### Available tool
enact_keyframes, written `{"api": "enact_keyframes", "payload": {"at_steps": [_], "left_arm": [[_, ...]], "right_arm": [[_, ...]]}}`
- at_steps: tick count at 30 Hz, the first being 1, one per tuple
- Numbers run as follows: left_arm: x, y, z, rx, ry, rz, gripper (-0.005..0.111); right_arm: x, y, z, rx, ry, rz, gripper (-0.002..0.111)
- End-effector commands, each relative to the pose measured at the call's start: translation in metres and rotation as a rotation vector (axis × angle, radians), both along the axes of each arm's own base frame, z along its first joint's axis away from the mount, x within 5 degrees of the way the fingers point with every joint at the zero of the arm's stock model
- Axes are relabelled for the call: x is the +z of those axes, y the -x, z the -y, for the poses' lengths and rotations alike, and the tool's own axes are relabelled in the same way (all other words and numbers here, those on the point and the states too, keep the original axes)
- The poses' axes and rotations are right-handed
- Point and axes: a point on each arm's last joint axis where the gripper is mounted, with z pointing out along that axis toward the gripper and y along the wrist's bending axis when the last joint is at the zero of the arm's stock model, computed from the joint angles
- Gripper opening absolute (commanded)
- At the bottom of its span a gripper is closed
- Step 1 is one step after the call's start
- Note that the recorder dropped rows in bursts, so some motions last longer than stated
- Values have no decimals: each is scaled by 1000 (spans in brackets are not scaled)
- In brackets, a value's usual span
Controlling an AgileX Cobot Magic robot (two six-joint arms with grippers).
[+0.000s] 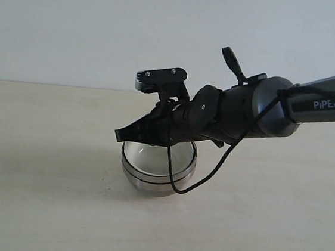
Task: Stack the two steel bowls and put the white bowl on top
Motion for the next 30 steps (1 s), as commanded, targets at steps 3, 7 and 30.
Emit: {"api": "enact_keyframes", "payload": {"at_steps": [3, 7, 30], "left_arm": [[0, 0, 0, 5, 0, 8, 32], [0, 0, 0, 5, 0, 8, 32], [0, 0, 0, 5, 0, 8, 32]], "right_arm": [[4, -1, -2, -8, -14, 17, 0], [7, -4, -1, -37, -34, 57, 0], [-1, -9, -4, -81, -52, 108, 0]]}}
